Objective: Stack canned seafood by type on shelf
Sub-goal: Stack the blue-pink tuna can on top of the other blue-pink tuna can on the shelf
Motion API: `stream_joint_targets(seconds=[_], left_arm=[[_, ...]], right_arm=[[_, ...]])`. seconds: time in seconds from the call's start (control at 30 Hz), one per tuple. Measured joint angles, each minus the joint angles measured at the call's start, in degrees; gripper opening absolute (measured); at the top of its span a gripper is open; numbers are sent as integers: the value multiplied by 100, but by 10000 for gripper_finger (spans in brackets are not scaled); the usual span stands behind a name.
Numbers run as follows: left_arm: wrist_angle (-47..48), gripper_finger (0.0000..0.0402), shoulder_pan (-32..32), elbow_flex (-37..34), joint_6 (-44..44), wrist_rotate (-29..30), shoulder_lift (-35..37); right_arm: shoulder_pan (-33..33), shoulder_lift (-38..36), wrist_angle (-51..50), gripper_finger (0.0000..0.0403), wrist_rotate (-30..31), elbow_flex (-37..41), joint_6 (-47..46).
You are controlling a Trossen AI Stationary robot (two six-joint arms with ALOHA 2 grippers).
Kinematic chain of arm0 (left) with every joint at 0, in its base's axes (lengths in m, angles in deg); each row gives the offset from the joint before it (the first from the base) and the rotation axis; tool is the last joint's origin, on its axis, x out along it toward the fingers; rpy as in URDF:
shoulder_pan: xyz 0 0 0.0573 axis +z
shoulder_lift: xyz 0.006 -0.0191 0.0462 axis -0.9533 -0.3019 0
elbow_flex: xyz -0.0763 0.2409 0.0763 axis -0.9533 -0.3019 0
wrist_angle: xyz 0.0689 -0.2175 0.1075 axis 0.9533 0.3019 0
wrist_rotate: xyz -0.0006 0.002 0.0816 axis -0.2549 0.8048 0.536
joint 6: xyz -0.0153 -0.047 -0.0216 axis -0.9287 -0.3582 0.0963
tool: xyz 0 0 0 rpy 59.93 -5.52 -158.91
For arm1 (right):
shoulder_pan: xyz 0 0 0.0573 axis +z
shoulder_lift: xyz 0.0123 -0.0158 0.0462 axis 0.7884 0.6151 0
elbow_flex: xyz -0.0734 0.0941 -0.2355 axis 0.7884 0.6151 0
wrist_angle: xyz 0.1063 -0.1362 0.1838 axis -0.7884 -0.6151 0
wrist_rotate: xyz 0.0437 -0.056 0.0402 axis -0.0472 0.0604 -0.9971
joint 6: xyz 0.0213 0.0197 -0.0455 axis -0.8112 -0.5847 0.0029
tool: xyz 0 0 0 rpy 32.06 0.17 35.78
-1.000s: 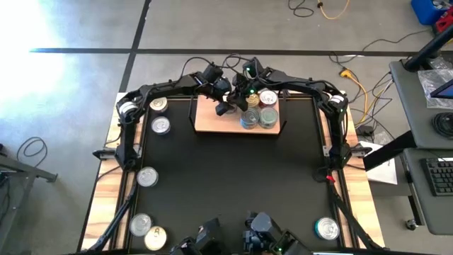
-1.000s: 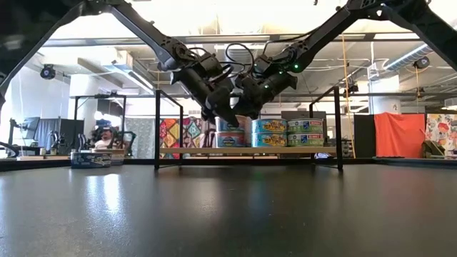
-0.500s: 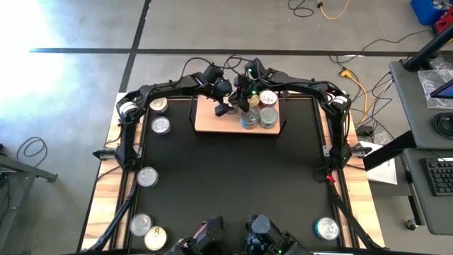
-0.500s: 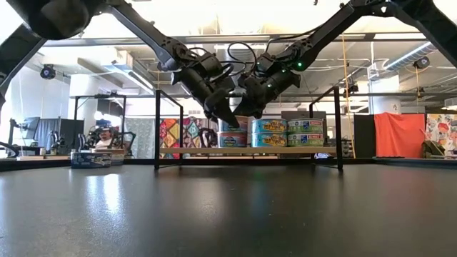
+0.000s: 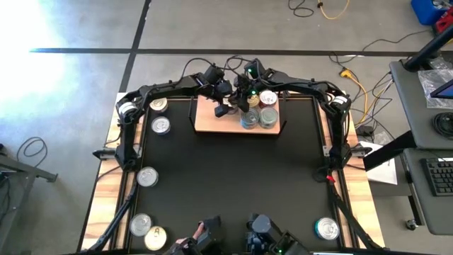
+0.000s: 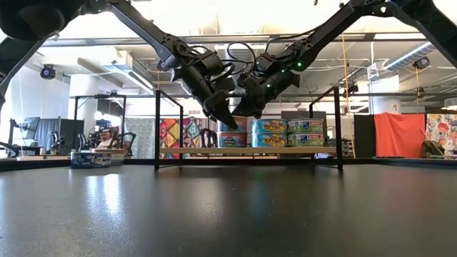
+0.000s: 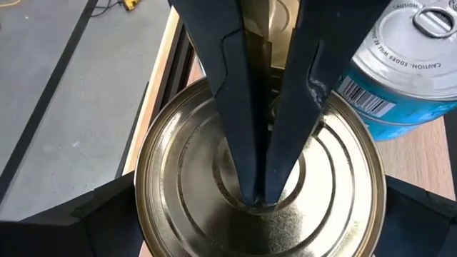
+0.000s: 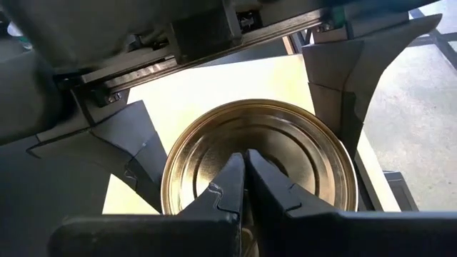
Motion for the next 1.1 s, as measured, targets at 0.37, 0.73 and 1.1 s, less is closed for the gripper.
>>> stream_joint_targets(seconds=[0.37,0.73,1.1], left_arm=[[255,400,28,10,-319,152,-139],[1401,400,83,520,-192,579,-109],[2491,400,33,1840,-392,540,-8]], right_arm=[[-20,-3,-650,12,152,24,335],[0,-7,-792,12,78,37,518],[9,0,37,12,58,52,251]])
